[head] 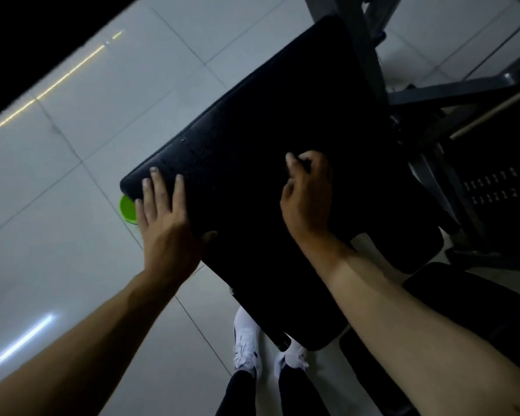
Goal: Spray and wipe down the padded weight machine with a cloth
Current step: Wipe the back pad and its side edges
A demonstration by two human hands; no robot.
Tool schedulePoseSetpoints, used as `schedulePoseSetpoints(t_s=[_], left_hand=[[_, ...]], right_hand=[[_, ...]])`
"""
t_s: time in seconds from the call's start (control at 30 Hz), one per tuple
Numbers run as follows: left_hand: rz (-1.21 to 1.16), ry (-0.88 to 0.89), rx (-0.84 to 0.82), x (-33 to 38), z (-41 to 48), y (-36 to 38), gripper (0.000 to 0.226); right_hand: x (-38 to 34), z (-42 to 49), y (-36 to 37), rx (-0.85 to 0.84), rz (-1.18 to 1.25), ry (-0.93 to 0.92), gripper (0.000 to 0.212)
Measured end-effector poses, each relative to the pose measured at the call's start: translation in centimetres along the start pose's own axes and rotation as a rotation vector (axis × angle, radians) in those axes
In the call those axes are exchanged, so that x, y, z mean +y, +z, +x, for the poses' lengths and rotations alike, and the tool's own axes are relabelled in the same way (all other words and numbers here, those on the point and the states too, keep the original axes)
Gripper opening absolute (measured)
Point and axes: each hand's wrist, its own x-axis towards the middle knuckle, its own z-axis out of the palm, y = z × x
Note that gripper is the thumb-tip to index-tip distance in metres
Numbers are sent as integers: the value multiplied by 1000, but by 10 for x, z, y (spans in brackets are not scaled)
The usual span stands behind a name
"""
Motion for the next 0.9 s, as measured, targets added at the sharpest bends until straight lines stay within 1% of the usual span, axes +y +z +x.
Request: schedulePoseSetpoints(t_s=[0.07, 0.17, 0.23, 0.27, 0.3, 0.37, 0.47, 0.53, 0.57, 0.6, 0.63, 0.7, 0.77, 0.8, 0.83, 0.87, 0.9], left_hand=[[10, -76, -23, -13, 11, -11, 132], [44, -162, -99, -23, 29, -20, 135], [23, -182, -145, -24, 37, -20, 135], [-6, -189, -158, -25, 39, -19, 135], [-34, -189, -158, -25, 40, -17, 135], [-78, -198, -150, -25, 40, -15, 134], [-128, -227, -153, -25, 36, -17, 132], [-138, -237, -158, -23, 36, -20, 131], [-137, -242, -160, -23, 36, -20, 131], [-134, -249, -159, -22, 36, -20, 132], [-133, -257, -159, -21, 36, -20, 132], [-127, -268, -159, -20, 35, -21, 133], [-127, -262, -156, -20, 34, -22, 132], [-127, -254, -157, -20, 34, -23, 132], [-128, -247, -156, -20, 33, -23, 132], [-129, -245, -154, -21, 33, -23, 132], [-130, -244, -154, -21, 33, -23, 131]], right_hand=[[-27, -36, 14, -89, 10, -153, 47], [-43, -91, 24, -300, -1, -447, 49], [-31, -87, 27, -365, -31, -606, 54], [-25, -72, 29, -357, -42, -634, 52], [-22, -52, 28, -318, -44, -624, 48], [-20, -2, 25, -165, -45, -539, 47], [-32, 54, 22, -11, -96, -230, 51], [-53, 53, 30, 60, -82, -76, 52], [-64, 40, 34, 61, -62, -68, 52], [-76, 23, 38, 30, -49, -110, 51], [-85, 4, 42, -20, -53, -191, 49], [-92, -23, 46, -144, -73, -404, 44], [-79, -11, 45, -201, -97, -621, 41], [-70, 5, 44, -184, -115, -675, 40], [-63, 24, 42, -137, -128, -670, 40], [-57, 45, 40, -72, -138, -606, 42], [-55, 66, 38, -15, -149, -499, 45]])
